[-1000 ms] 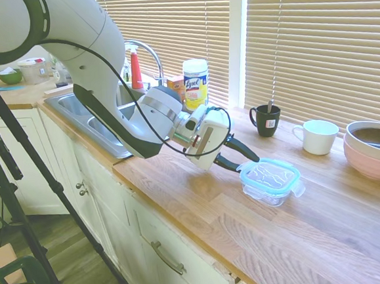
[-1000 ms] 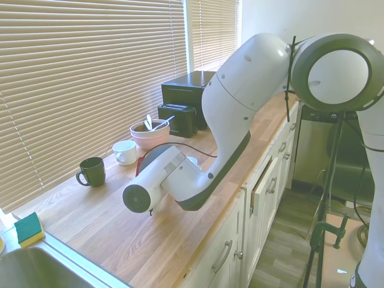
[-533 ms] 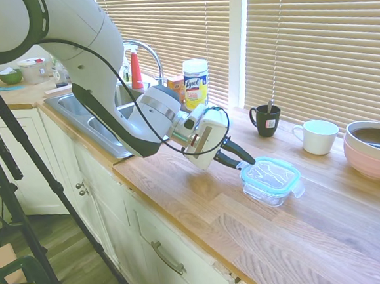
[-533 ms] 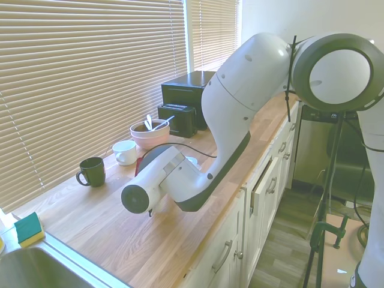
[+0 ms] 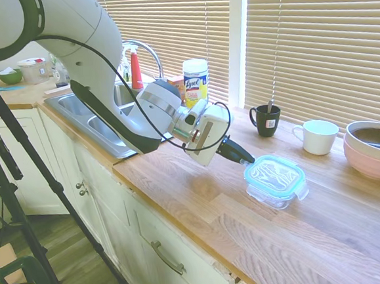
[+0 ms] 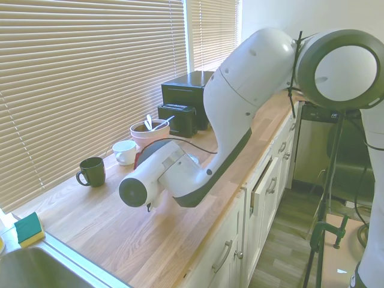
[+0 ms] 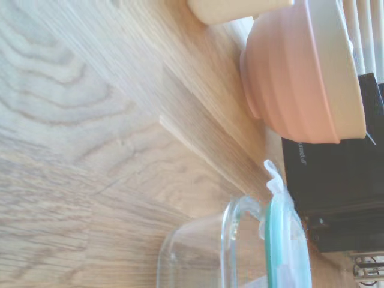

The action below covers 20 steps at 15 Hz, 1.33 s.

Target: Uncover the lid of the food container

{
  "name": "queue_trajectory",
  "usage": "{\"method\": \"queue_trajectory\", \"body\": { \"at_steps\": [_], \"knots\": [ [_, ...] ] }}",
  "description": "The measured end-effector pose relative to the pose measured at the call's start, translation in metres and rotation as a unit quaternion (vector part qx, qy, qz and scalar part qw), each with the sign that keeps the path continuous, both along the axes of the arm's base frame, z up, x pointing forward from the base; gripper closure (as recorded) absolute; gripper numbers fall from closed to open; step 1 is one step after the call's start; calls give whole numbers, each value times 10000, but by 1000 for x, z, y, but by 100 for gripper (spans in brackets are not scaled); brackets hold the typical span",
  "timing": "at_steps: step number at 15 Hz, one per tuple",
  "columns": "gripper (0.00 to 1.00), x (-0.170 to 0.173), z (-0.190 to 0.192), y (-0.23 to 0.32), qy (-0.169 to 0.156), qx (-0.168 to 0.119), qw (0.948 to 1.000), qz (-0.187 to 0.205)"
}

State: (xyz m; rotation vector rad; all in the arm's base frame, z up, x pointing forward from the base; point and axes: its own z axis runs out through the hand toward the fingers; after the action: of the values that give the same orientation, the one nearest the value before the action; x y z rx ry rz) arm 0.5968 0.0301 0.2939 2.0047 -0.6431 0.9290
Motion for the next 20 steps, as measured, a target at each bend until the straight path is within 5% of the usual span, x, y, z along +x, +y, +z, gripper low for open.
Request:
{"method": "queue_trajectory", "body": {
  "at_steps": [9,20],
  "knots": [
    [100,29,77,-39,-460,-217,9978,-420],
    [100,29,76,-89,-302,-292,9958,-810]
  ]
}}
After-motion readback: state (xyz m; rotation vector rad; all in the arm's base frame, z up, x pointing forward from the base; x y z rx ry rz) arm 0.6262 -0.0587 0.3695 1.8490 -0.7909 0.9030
